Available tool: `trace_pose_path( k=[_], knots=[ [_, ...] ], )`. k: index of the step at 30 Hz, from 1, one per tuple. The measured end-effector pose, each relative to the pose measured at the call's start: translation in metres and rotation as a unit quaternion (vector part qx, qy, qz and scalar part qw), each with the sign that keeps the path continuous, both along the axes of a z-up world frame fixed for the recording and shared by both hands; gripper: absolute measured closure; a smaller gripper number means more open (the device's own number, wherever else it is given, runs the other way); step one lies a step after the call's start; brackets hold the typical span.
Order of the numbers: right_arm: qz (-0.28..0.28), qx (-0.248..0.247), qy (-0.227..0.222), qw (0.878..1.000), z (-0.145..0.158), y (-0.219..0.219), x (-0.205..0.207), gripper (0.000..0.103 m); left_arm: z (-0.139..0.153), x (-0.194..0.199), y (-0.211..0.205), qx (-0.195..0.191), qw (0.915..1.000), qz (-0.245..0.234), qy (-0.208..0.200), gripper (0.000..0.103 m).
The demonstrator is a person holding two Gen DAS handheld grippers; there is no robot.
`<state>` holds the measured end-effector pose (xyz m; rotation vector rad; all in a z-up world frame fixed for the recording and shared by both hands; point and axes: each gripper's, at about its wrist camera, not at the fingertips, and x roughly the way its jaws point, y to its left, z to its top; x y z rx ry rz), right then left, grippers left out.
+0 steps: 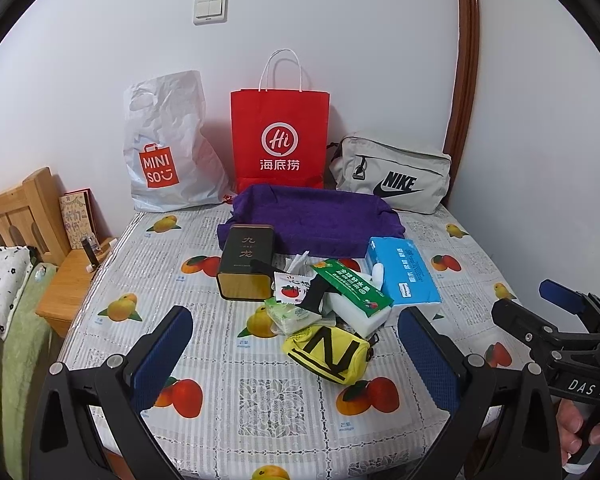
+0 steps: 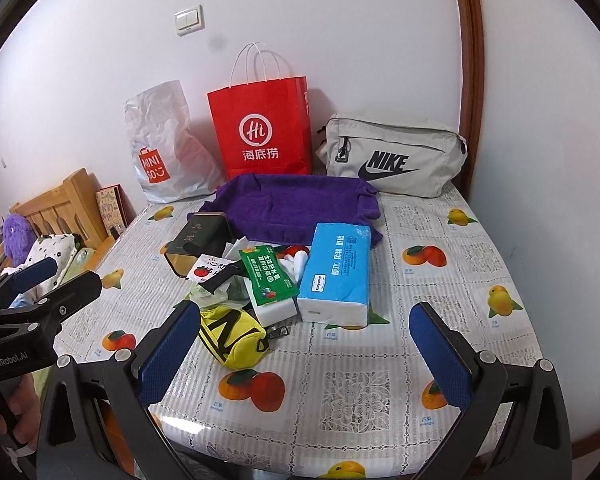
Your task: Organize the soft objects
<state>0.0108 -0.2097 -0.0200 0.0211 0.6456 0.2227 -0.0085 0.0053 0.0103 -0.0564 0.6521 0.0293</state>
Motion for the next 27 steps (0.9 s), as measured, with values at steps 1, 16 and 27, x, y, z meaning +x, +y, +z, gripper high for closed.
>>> trace_pose_path(
  k=[1, 16, 27],
  knots=[
    [0.0, 0.0, 0.0, 1.0, -0.0002, -0.0002, 0.0002, 0.0, 0.0004, -0.0003, 0.0001, 0.0, 1.0, 0.0, 0.0, 0.0],
    [0.001, 0.001, 0.0, 1.0, 0.0003, -0.0007, -0.0008, 0.0, 0.0024, -0.0004, -0.0021, 0.001, 1.0, 0.0, -0.001, 0.0],
    [0.0, 0.002, -0.001, 1.0, 0.0006, -0.0012, -0.0012, 0.0, 0.003, -0.0009, -0.0033, 0.001, 1.0, 0.0, -0.001, 0.0]
  ],
)
